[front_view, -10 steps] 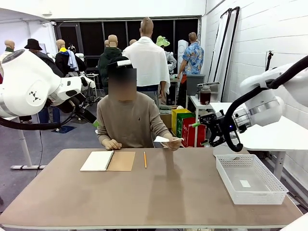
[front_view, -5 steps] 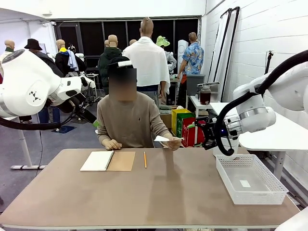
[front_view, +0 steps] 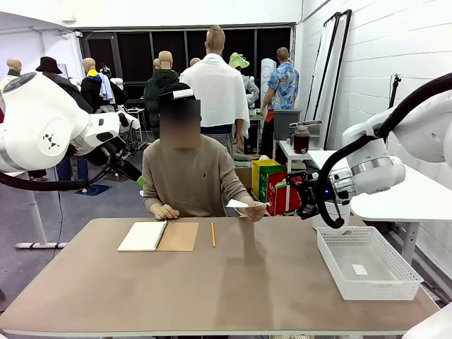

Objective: Sort the paper based on its condition.
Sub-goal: If a person hands you a paper, place it in the Organizing basket , and if it's crumpled, put it in the Trash can.

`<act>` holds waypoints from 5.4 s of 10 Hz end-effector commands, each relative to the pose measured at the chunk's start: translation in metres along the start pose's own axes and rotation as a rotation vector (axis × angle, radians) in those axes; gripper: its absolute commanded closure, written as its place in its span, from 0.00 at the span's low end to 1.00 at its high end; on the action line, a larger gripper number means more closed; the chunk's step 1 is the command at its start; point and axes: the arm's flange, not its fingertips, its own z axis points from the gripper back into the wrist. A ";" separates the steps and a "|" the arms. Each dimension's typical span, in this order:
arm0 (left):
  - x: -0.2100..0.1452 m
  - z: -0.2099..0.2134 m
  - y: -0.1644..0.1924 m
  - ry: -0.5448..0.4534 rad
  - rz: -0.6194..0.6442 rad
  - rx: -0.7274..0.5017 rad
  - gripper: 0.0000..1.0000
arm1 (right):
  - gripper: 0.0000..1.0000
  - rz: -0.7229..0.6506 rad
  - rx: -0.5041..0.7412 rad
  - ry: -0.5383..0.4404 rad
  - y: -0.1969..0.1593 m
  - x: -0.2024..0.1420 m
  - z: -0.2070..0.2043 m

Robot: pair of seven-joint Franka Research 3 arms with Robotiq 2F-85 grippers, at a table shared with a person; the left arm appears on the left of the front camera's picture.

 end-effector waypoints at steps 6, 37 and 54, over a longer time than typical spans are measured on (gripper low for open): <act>0.000 0.001 0.001 -0.012 -0.002 -0.006 0.00 | 0.00 -0.222 0.106 0.152 -0.009 0.035 -0.045; 0.000 0.001 0.001 -0.012 -0.002 -0.006 0.00 | 1.00 0.075 -0.549 0.043 0.000 0.026 0.106; 0.000 0.001 0.001 -0.012 -0.002 -0.006 0.00 | 1.00 0.193 -0.706 -0.035 -0.077 0.014 0.177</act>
